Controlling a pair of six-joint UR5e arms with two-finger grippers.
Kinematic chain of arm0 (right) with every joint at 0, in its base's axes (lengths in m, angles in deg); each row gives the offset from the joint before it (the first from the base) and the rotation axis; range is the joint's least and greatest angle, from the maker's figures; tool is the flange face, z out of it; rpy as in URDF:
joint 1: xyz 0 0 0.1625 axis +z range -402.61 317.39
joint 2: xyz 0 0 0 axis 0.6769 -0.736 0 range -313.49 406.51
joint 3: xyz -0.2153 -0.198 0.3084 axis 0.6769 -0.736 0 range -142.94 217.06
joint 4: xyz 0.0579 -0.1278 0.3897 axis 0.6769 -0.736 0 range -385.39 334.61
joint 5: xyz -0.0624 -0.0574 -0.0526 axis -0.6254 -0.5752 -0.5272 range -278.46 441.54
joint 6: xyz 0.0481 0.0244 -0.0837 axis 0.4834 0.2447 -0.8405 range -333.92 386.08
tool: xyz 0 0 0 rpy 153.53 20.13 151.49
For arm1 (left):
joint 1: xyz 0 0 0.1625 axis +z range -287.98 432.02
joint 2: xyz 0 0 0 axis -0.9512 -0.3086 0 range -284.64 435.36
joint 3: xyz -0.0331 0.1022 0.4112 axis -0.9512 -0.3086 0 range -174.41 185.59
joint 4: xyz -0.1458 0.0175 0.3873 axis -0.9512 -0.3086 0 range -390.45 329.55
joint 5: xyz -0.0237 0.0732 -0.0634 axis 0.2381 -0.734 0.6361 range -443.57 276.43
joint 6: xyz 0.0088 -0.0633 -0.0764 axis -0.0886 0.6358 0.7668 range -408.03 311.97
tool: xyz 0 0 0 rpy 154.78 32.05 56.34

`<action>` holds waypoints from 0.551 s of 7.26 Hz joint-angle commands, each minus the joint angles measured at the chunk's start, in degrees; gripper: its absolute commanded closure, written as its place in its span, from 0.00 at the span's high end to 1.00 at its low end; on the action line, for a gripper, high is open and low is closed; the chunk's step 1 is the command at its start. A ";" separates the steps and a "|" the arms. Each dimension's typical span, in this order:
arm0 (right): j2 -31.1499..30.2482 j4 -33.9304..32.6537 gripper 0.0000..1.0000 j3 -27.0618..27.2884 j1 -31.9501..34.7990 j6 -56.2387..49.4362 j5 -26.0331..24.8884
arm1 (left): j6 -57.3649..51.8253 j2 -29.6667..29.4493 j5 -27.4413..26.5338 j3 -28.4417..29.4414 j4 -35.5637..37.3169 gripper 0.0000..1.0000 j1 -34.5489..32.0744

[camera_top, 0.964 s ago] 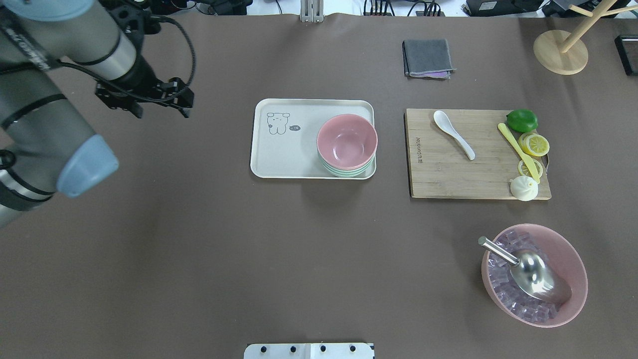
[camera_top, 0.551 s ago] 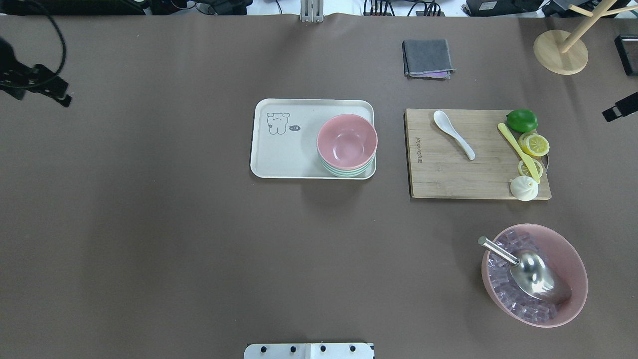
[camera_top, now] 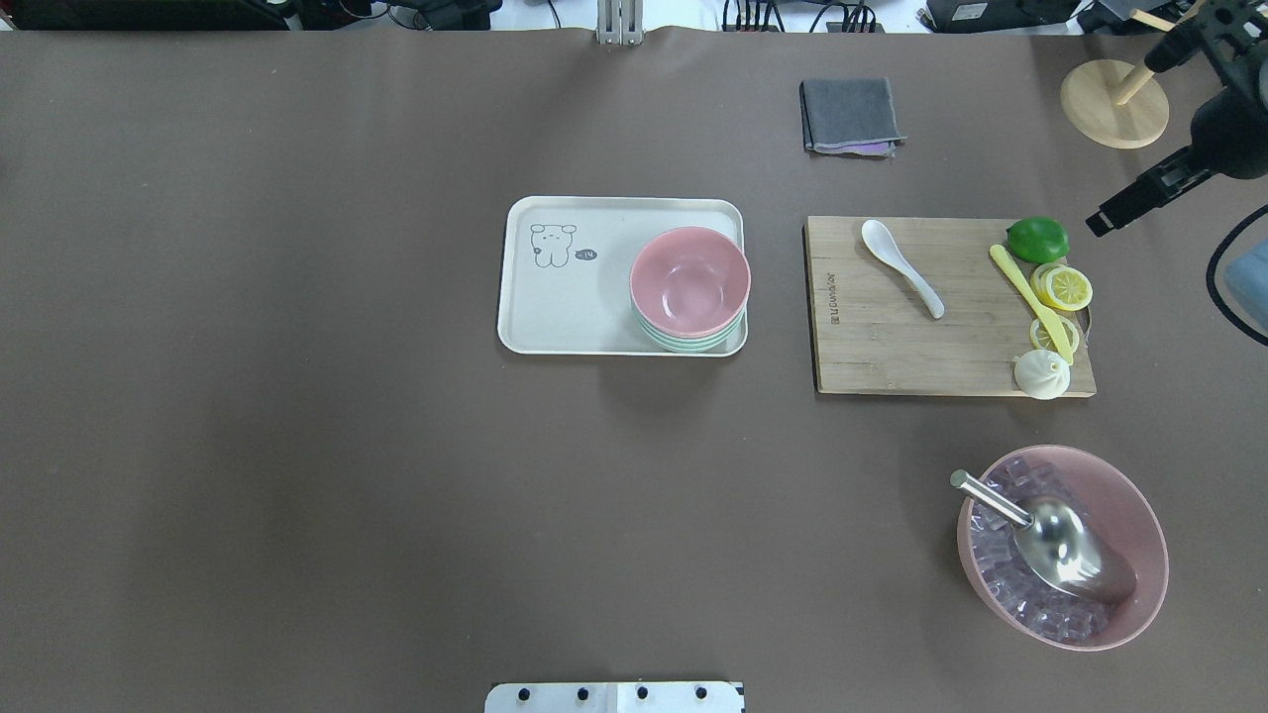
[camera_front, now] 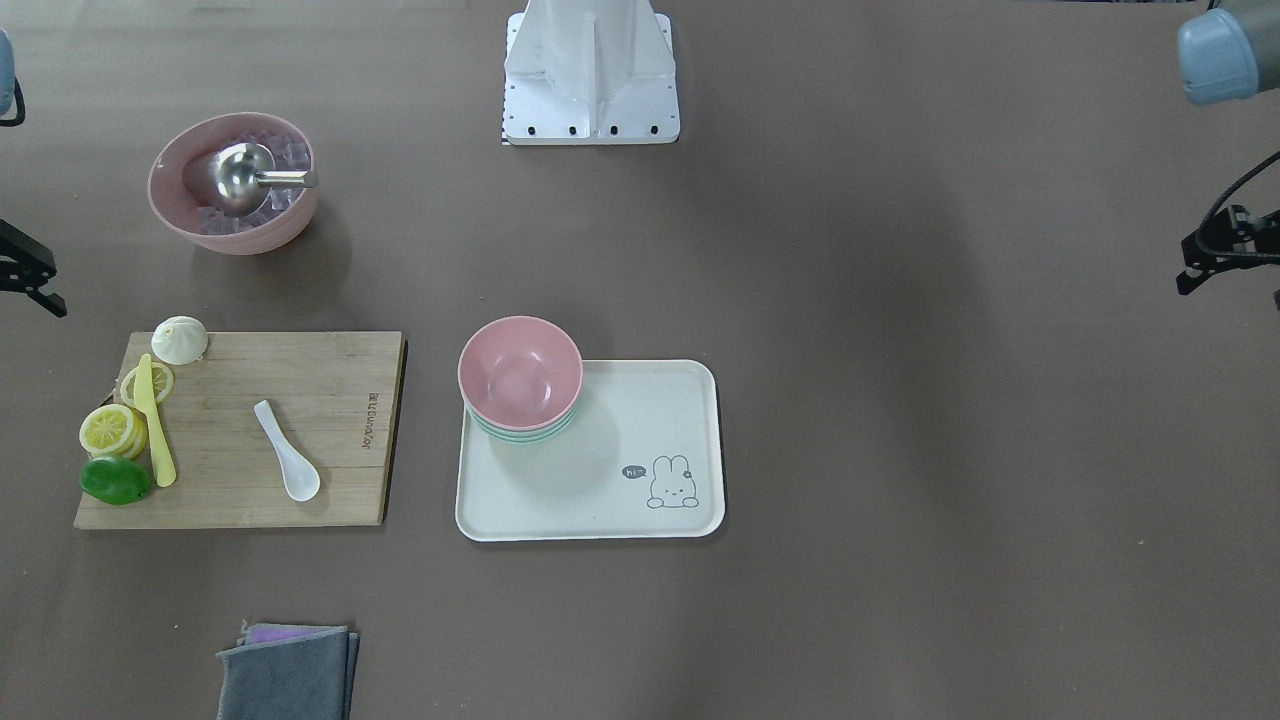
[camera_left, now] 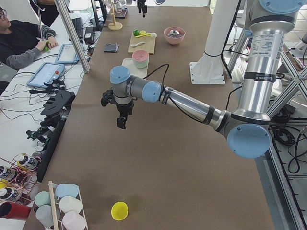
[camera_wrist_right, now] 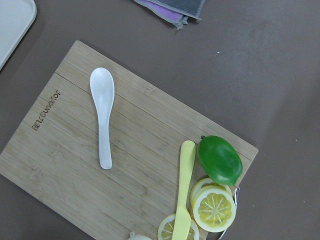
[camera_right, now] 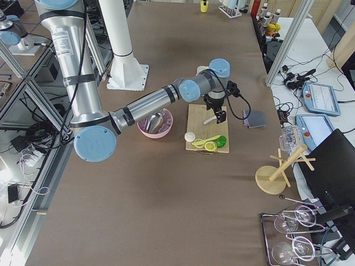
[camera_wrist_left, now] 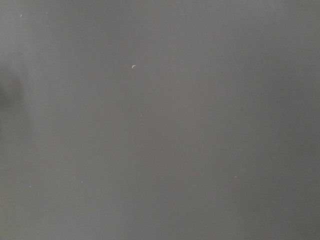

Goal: Stack pink bowl on green and place spoon
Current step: 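Lower the right gripper over the white spoon on the cutting board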

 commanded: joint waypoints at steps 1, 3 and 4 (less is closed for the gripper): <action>3.52 -0.02 1.00 -1.99 -2.89 0.07 -1.61 | -0.41 1.63 0.01 0.24 -0.26 0.99 -0.46; 5.02 0.07 1.00 -2.43 -5.09 1.56 -3.63 | -0.41 4.35 -0.07 0.25 -2.54 0.99 -0.55; 6.07 0.07 1.00 -2.61 -6.40 2.78 -5.12 | -0.41 5.23 0.01 0.25 -3.59 0.98 -0.46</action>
